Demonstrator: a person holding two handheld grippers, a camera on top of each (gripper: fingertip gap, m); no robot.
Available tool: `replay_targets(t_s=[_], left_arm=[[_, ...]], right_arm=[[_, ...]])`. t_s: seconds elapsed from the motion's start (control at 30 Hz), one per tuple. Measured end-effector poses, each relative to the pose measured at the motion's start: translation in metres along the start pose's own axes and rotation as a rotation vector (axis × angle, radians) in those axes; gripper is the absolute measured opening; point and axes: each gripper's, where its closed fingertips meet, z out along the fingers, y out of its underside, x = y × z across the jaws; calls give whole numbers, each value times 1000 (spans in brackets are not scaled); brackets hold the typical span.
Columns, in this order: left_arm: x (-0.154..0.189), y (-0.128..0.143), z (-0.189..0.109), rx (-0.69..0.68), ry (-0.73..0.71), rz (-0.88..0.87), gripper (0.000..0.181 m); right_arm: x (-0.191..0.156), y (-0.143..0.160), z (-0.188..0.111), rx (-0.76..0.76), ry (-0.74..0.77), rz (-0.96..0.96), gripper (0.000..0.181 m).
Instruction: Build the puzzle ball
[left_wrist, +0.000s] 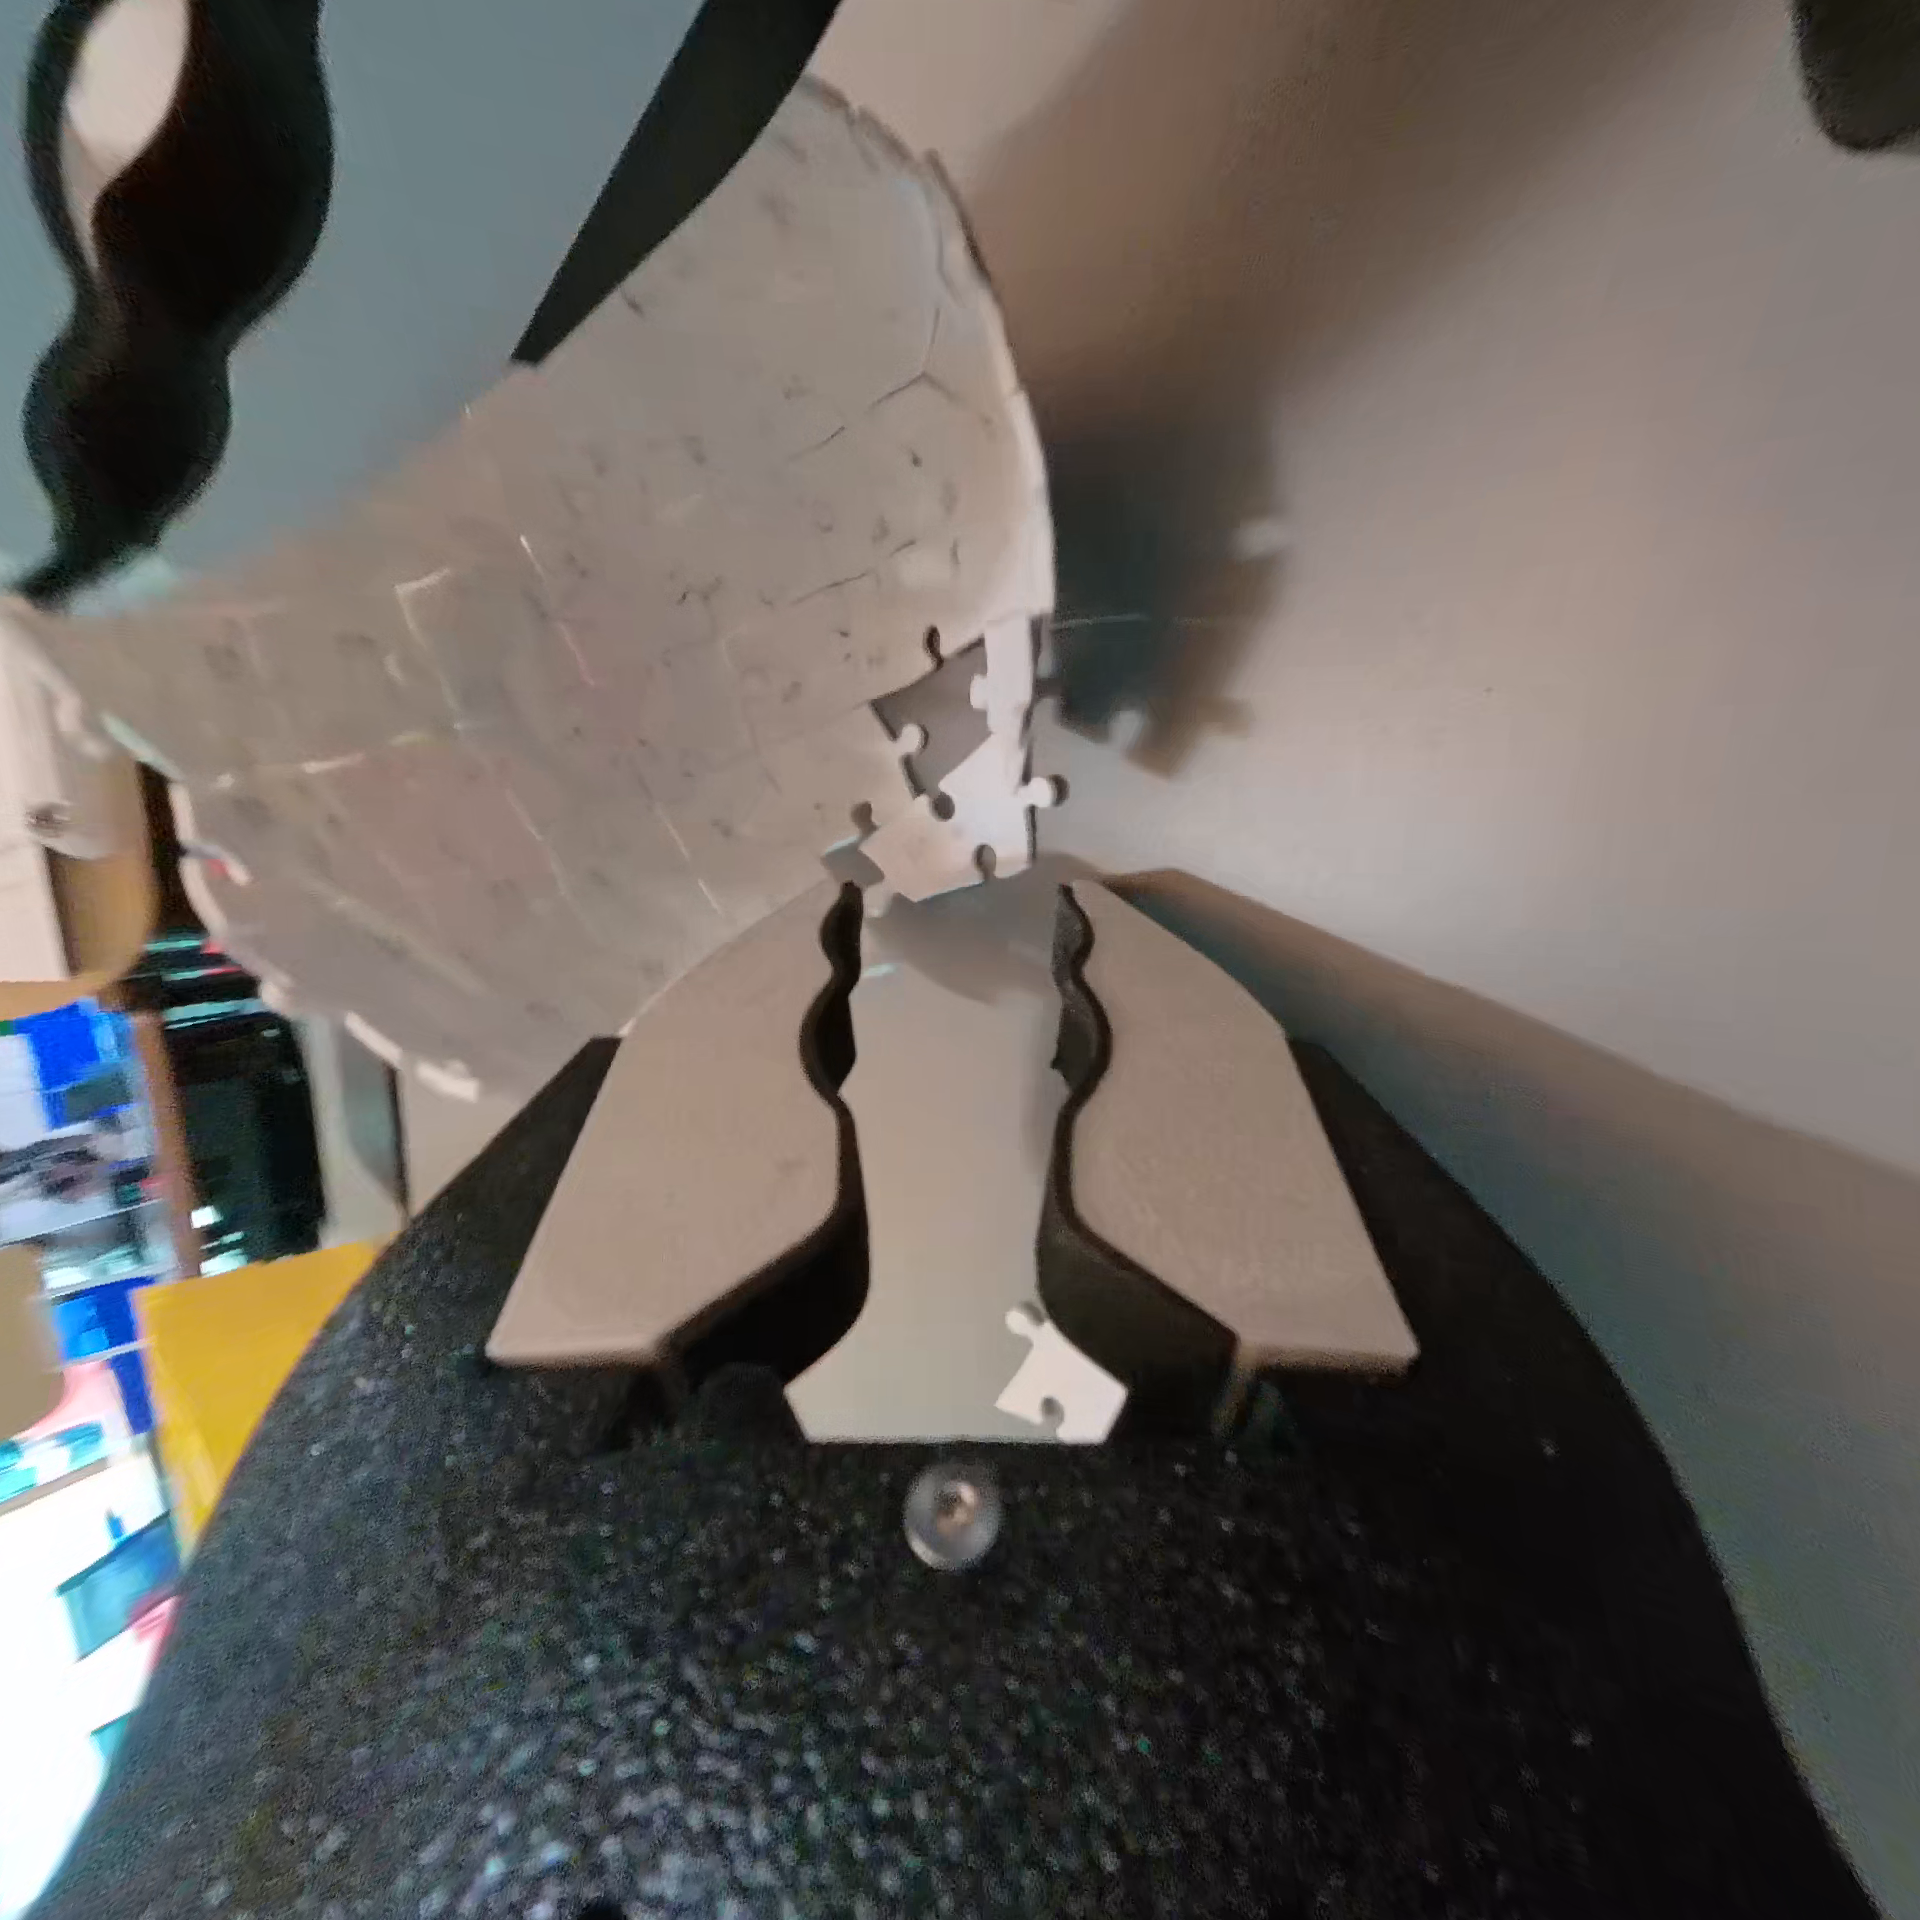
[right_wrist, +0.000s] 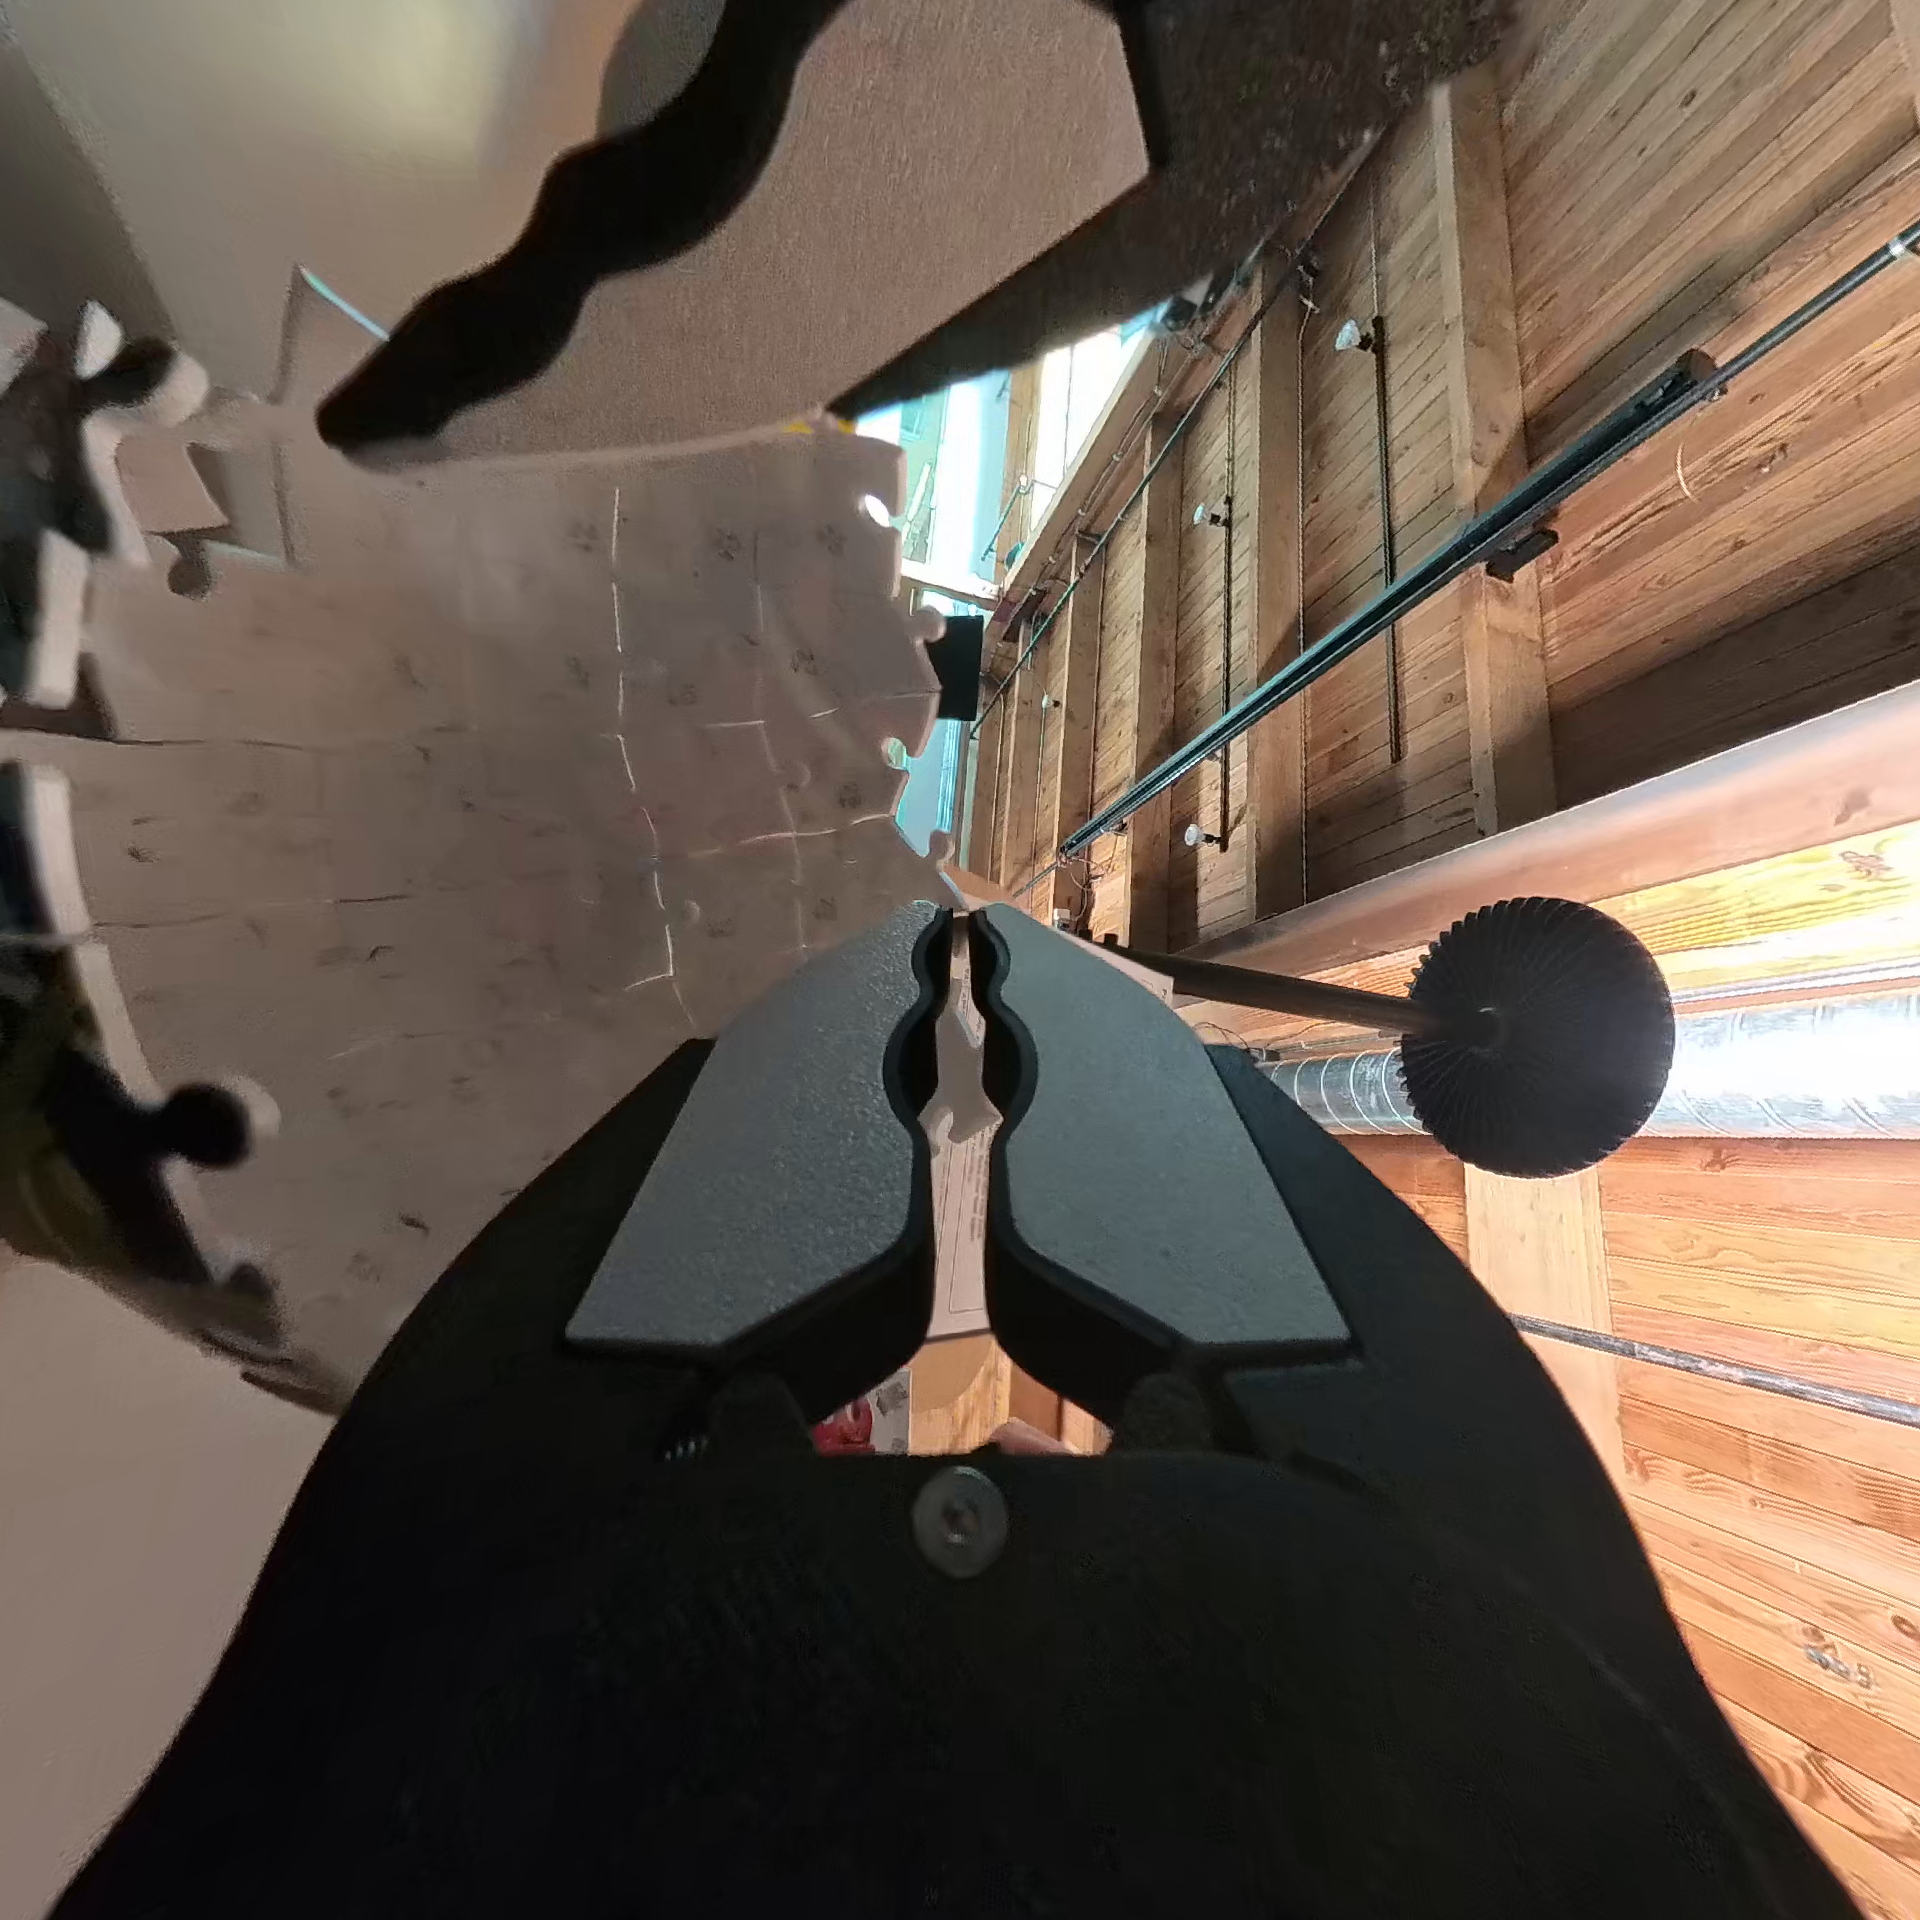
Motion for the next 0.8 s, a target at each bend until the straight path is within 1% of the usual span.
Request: replay_targets(t_s=[0.1, 0.2, 0.27, 0.37, 0.5, 0.53, 0.63, 0.67, 0.73, 0.8], left_arm=[[1, 1, 0, 43, 30, -42, 35], [5, -8, 1, 110, 46, -30, 31], [8, -12, 5, 116, 79, -110, 24], [8, -13, 7, 116, 123, -246, 24], [6, -13, 9, 96, 119, -411, 25], [10, -15, 9, 90, 133, -433, 22], [20, -15, 5, 56, 160, -425, 3], [23, -13, 3, 44, 161, -412, 0], [26, -9, -2, 26, 166, -409, 1], [30, -11, -8, 39, 196, -446, 2]], right_arm=[[-2, 7, 0, -19, -3, -3, 3], [-2, 7, 0, -23, 3, -23, 3], [-2, 7, 0, -23, 4, -23, 3], [-4, 12, 0, -40, -2, -21, 3], [-7, 17, 0, -48, -10, -10, 3], [-7, 17, 0, -49, -9, -11, 2], [-7, 18, -1, -54, -7, -10, 3], [-6, 18, -1, -54, -6, -7, 3], [-6, 18, -1, -53, -5, -7, 3], [-6, 18, -1, -53, -5, -8, 3]])
